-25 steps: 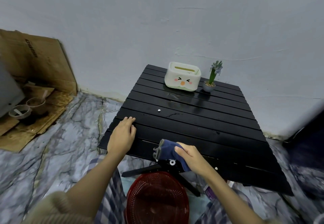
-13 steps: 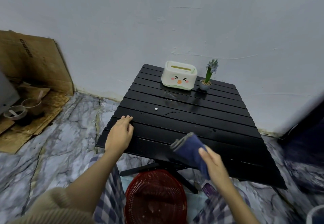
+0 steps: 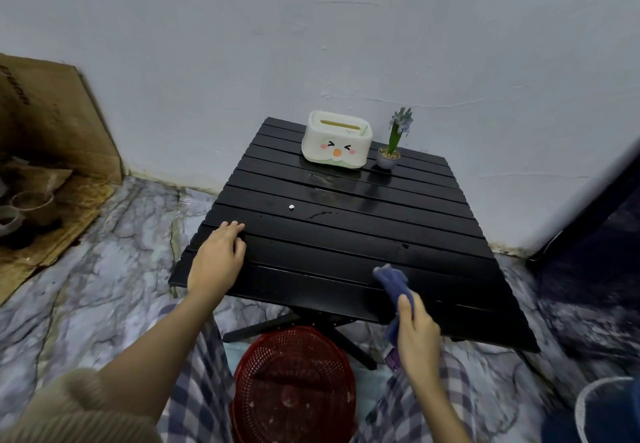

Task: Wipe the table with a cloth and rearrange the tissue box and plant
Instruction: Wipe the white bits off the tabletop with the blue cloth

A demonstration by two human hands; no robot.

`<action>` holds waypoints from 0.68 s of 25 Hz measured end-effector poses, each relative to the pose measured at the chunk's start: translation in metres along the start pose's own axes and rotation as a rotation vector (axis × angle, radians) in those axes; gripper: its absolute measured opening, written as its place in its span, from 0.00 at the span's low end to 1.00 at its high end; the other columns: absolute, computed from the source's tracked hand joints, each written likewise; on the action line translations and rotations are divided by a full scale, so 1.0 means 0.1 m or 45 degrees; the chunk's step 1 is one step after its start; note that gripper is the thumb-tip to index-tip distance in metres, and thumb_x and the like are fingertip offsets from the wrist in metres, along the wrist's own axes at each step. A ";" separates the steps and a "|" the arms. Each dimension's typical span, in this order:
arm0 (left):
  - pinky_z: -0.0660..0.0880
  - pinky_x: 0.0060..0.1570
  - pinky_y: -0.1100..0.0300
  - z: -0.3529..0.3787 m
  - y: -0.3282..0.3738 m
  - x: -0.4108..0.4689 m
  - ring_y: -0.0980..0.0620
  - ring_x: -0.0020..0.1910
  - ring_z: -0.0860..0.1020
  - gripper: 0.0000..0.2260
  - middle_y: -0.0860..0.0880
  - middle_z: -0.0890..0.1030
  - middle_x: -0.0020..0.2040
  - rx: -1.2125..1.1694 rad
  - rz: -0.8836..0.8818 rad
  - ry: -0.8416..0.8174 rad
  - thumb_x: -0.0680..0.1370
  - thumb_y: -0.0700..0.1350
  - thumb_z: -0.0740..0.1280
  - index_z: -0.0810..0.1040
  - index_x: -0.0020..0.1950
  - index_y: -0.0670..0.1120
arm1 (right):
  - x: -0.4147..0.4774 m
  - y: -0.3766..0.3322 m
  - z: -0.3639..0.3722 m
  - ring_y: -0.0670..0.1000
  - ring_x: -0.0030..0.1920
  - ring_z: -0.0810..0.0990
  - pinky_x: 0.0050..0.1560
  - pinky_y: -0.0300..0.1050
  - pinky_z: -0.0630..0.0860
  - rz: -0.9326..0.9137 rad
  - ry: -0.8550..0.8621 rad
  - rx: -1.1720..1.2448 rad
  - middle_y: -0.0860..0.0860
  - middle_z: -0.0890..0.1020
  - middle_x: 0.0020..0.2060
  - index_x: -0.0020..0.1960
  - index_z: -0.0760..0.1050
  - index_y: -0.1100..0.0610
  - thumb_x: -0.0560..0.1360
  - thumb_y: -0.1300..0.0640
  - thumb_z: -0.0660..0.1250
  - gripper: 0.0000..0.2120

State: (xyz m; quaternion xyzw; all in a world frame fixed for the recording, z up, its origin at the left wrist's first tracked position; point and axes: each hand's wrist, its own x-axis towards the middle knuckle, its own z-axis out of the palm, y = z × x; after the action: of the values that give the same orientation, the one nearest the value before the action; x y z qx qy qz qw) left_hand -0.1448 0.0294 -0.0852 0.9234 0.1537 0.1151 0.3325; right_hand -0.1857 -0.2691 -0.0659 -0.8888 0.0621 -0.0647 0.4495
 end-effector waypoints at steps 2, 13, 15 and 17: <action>0.66 0.69 0.50 0.00 0.00 0.00 0.51 0.73 0.62 0.18 0.46 0.70 0.70 -0.004 -0.005 0.002 0.78 0.42 0.54 0.69 0.67 0.45 | -0.11 -0.10 0.15 0.52 0.49 0.81 0.42 0.34 0.69 -0.066 -0.106 0.058 0.54 0.82 0.48 0.59 0.74 0.58 0.79 0.57 0.54 0.14; 0.65 0.70 0.51 0.02 -0.03 0.02 0.51 0.73 0.63 0.17 0.46 0.71 0.70 -0.007 -0.004 0.005 0.78 0.42 0.54 0.70 0.66 0.45 | 0.14 -0.54 0.15 0.67 0.41 0.78 0.32 0.27 0.72 0.067 -0.304 0.553 0.73 0.78 0.45 0.48 0.77 0.61 0.78 0.61 0.56 0.11; 0.65 0.70 0.51 0.02 -0.03 0.03 0.51 0.73 0.63 0.17 0.46 0.71 0.70 -0.008 -0.005 0.007 0.78 0.42 0.55 0.70 0.67 0.45 | 0.52 -0.74 0.16 0.66 0.44 0.78 0.31 0.26 0.71 0.053 -0.219 0.562 0.76 0.75 0.50 0.53 0.74 0.65 0.79 0.61 0.54 0.12; 0.64 0.70 0.52 0.02 -0.04 0.03 0.51 0.73 0.62 0.18 0.46 0.70 0.70 -0.004 -0.006 -0.004 0.78 0.42 0.55 0.69 0.67 0.45 | 0.95 -0.92 0.29 0.54 0.49 0.76 0.38 0.29 0.71 -0.096 -0.231 0.389 0.63 0.80 0.48 0.56 0.74 0.57 0.79 0.58 0.54 0.12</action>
State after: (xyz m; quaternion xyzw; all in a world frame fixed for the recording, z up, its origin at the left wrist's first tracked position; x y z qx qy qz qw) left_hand -0.1420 0.0320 -0.0891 0.9227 0.1553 0.1130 0.3343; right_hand -0.0827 -0.2076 -0.0031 -0.8141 -0.0225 -0.0095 0.5802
